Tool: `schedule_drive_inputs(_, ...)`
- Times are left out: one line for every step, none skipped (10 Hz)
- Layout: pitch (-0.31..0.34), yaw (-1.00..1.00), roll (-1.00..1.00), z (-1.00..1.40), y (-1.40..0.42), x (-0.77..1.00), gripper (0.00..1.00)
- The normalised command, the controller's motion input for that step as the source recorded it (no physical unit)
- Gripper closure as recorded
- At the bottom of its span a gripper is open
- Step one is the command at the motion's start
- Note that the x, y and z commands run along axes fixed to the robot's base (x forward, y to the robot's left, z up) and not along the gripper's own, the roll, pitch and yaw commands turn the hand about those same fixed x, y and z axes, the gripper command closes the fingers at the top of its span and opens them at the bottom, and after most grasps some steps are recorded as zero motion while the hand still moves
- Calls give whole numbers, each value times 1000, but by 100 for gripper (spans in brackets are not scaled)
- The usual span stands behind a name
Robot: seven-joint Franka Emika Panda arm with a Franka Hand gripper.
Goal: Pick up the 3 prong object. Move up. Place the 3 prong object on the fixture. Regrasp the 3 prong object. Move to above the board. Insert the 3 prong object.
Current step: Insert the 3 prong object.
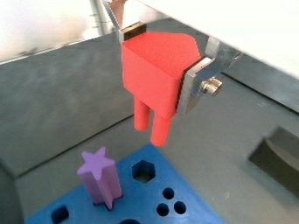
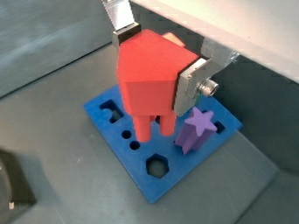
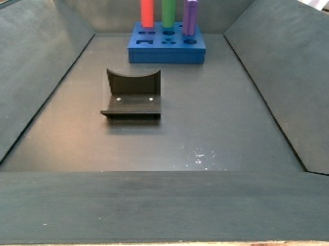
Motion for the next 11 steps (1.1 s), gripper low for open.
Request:
schedule_drive_inputs(0, 0, -1, 0, 0, 69, 100)
schedule_drive_inputs(0, -6, 0, 0, 0, 0, 100)
schedule_drive_inputs(0, 0, 0, -46, 0, 0, 100)
schedule_drive_inputs(-53, -243, 87, -920, -66, 257, 100)
schedule_drive_inputs(13, -526, 7, -1000, 0, 560, 100)
schedule_drive_inputs(0, -1000, 0, -974, 6, 0, 100)
schedule_drive_inputs(0, -1000, 0, -609, 0, 0, 100)
schedule_drive_inputs(0, -126, 0, -6, 0, 91, 100)
schedule_drive_inputs(0, 0, 0, 0, 60, 0, 100)
schedule_drive_inputs(144, -854, 0, -131, 103, 0, 100)
schedule_drive_inputs(146, -966, 0, -134, 0, -43, 100)
